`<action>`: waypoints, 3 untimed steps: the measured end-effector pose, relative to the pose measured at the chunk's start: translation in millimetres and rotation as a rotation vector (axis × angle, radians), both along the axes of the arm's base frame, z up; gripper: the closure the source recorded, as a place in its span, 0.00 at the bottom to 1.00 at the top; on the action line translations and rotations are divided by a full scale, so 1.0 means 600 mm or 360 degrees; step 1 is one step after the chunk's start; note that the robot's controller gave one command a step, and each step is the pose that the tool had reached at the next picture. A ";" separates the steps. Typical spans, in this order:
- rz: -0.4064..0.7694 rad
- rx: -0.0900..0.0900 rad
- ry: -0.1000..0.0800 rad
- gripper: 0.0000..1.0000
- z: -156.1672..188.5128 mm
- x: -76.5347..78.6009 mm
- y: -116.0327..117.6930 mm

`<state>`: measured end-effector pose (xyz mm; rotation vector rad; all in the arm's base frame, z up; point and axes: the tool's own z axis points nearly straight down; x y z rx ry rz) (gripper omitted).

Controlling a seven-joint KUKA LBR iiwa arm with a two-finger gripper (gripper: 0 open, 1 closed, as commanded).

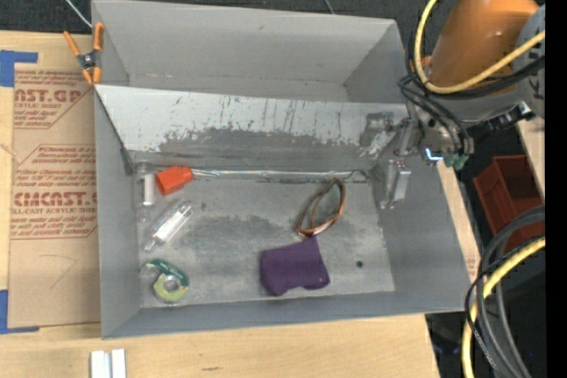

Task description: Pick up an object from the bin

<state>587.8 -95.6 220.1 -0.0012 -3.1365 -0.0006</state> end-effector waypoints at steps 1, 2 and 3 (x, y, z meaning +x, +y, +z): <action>0.0003 -0.0002 -0.0013 0.00 0.008 0.003 0.001; 0.0326 0.0000 -0.0009 0.00 -0.219 0.002 0.046; 0.0504 -0.0003 -0.0026 0.00 -0.125 0.008 0.057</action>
Offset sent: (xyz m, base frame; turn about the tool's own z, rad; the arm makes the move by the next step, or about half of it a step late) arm -0.0005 0.0310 -0.1501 -0.2314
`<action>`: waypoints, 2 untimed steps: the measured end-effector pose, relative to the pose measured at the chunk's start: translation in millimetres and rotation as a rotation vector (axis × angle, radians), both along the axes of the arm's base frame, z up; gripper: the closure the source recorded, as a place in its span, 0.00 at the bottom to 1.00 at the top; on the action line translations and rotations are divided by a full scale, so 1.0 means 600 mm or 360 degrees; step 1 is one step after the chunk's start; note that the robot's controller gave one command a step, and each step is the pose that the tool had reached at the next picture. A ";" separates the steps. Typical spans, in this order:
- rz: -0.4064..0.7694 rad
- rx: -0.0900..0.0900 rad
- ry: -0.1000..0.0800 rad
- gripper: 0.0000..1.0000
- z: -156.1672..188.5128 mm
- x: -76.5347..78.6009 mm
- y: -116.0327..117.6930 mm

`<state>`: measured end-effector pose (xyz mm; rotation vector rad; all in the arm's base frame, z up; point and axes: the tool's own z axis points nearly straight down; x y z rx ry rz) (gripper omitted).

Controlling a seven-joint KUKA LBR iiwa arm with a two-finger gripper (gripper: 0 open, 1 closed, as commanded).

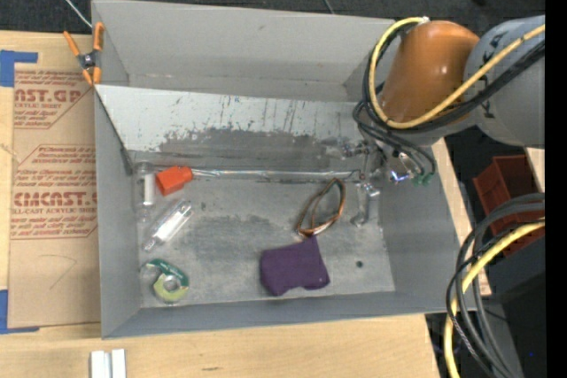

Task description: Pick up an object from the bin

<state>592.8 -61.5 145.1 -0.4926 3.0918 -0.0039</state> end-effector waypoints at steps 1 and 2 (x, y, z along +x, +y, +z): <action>0.0176 0.0002 0.0016 0.00 -0.077 -0.012 0.005; 0.0382 -0.0003 -0.0002 0.00 -0.126 -0.012 0.010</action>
Offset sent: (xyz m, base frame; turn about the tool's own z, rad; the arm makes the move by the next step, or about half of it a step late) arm -0.0074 0.0047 -0.0751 -0.2406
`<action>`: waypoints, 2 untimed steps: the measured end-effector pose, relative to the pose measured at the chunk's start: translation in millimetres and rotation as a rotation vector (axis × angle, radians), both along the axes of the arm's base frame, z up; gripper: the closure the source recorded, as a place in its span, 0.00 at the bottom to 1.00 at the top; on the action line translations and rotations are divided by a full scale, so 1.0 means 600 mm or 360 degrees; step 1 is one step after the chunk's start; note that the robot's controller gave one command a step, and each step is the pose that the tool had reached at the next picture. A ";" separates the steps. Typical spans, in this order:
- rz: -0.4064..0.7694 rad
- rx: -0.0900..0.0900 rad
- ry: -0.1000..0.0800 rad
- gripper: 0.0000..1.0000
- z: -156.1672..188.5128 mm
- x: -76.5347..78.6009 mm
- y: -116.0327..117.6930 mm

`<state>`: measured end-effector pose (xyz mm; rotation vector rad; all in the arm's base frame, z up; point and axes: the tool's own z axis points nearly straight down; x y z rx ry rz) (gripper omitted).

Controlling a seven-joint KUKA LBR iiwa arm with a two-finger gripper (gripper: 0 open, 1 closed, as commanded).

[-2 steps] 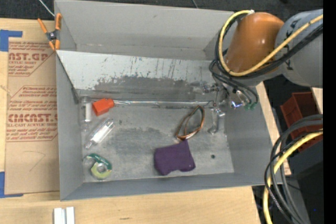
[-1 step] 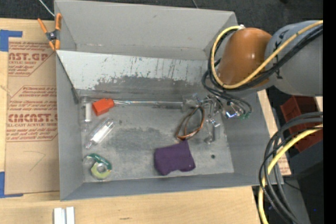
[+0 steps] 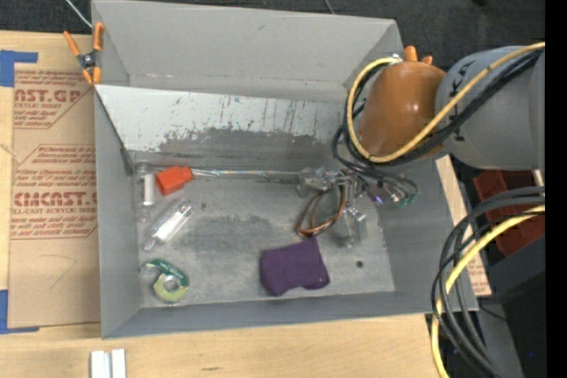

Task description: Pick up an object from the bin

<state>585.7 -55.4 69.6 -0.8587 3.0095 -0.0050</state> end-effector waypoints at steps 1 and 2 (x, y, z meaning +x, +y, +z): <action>0.0056 0.0001 0.0012 1.00 0.001 0.003 0.003; 0.0061 0.0001 0.0013 1.00 0.001 0.003 0.003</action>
Offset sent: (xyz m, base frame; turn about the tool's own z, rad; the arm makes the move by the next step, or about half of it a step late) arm 0.0000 0.0000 0.0000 0.0000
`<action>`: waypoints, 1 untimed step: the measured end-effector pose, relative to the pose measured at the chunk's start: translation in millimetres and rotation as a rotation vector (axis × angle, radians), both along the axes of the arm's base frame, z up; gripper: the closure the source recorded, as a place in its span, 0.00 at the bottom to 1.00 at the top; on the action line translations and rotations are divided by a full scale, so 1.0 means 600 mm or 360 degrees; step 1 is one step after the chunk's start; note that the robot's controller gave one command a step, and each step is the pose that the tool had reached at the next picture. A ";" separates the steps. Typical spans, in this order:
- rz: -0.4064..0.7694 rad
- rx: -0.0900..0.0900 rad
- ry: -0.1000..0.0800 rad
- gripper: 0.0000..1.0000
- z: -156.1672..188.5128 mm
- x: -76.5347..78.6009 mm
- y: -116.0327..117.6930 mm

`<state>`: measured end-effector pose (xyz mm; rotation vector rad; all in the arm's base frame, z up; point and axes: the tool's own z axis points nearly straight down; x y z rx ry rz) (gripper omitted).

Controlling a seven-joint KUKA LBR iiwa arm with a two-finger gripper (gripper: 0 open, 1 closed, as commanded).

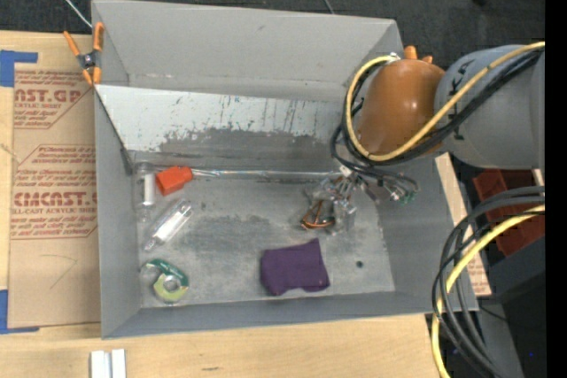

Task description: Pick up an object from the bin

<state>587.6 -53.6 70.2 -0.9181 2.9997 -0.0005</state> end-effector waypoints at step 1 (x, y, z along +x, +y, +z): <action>0.0002 0.0001 0.0006 1.00 0.005 -0.002 0.001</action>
Offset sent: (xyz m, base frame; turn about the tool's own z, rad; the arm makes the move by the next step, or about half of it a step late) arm -0.0002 -0.0001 0.0565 0.0000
